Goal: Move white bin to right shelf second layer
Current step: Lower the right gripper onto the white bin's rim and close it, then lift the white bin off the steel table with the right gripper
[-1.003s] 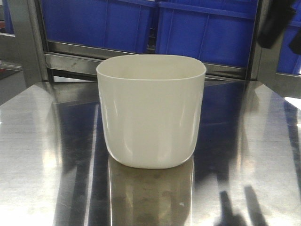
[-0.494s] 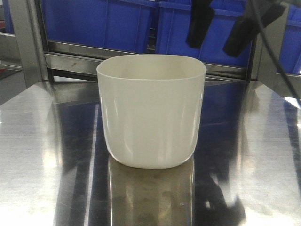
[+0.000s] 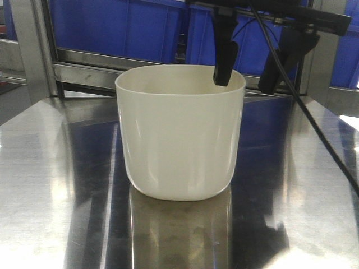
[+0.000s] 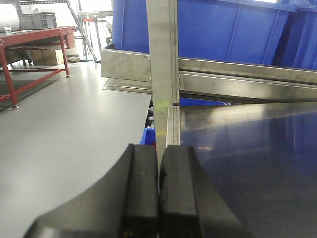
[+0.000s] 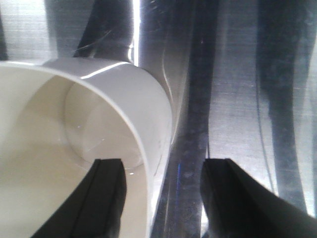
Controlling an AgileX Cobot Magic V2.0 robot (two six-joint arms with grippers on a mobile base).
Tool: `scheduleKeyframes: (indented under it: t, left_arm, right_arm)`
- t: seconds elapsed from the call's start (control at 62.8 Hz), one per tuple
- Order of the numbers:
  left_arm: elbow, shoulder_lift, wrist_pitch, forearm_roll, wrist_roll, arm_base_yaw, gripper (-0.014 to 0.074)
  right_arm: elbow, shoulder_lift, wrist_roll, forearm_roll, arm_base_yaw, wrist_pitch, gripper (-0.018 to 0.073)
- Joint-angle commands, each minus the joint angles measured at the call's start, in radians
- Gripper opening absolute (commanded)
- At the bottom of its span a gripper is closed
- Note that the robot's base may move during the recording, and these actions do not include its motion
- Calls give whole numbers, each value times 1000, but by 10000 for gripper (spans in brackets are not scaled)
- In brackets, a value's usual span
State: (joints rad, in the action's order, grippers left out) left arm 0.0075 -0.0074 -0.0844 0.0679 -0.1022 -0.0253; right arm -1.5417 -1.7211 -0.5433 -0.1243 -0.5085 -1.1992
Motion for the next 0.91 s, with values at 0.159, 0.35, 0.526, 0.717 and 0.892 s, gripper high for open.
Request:
scheduleKeyframes:
  t: [0.159,0.35,0.526,0.717,0.892]
  left_arm:
    - [37,-13,84,6,3,-8,85]
    - [37,-13,84,6,3,-8,85]
    - [37,-13,84,6,3,-8,85]
    - [37,-13,84,6,3,-8,85]
    - [37,-13,84,6,3,-8,85]
  right_arm:
    - [-30,11,-10,17,-29,9,466]
    - [-30,-1,-15,23,-35,12,466]
    - [-30,-1,-17,44,-35,4,466]
    - [-30,-1,-17,47,-35,4,454]
    - [-30,-1,-18,47,-35,6,288]
